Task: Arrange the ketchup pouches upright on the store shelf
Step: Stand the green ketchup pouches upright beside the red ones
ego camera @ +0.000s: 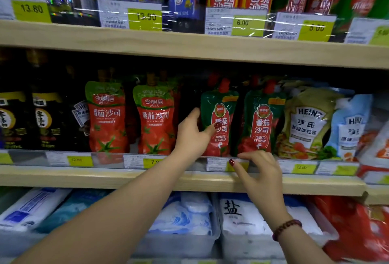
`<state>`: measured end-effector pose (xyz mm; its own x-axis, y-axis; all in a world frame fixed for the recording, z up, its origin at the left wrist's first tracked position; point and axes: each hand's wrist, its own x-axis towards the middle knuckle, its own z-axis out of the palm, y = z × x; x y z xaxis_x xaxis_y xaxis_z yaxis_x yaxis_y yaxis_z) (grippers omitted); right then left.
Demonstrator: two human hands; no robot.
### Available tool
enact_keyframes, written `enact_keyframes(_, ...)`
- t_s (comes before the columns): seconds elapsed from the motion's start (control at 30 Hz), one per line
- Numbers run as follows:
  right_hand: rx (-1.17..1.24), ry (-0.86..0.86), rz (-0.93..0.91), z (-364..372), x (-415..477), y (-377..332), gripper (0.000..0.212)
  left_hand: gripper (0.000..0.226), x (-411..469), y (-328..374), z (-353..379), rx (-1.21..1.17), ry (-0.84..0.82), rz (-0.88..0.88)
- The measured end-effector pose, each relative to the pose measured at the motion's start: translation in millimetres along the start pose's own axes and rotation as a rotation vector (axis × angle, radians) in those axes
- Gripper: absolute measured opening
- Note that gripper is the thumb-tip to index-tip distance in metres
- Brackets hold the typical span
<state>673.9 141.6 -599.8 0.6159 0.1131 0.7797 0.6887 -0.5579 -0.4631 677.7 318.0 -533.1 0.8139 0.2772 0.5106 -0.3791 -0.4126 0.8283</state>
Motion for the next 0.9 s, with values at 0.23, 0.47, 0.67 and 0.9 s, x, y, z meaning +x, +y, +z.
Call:
enact_keyframes(0.23, -0.021, 0.004, -0.031, 0.5, -0.8, 2.0, 0.015, 0.032, 5.6, -5.7, -18.1, -0.043, -0.112, 0.018)
enact_keyframes(0.47, -0.036, -0.003, -0.026, 0.1, -2.3, 1.8, 0.018, 0.042, 1.0, -6.7, -19.5, -0.044, -0.072, -0.014)
enact_keyframes(0.67, -0.051, -0.016, -0.019, -1.1, -3.2, -0.1, 0.02, 0.109, -24.4, -19.0, -8.6, 0.18, 0.006, 0.117)
enact_keyframes(0.9, -0.039, -0.03, -0.007, -3.1, -2.7, -0.8, 0.019, 0.112, -21.5, -26.2, -8.5, 0.254, 0.056, 0.099)
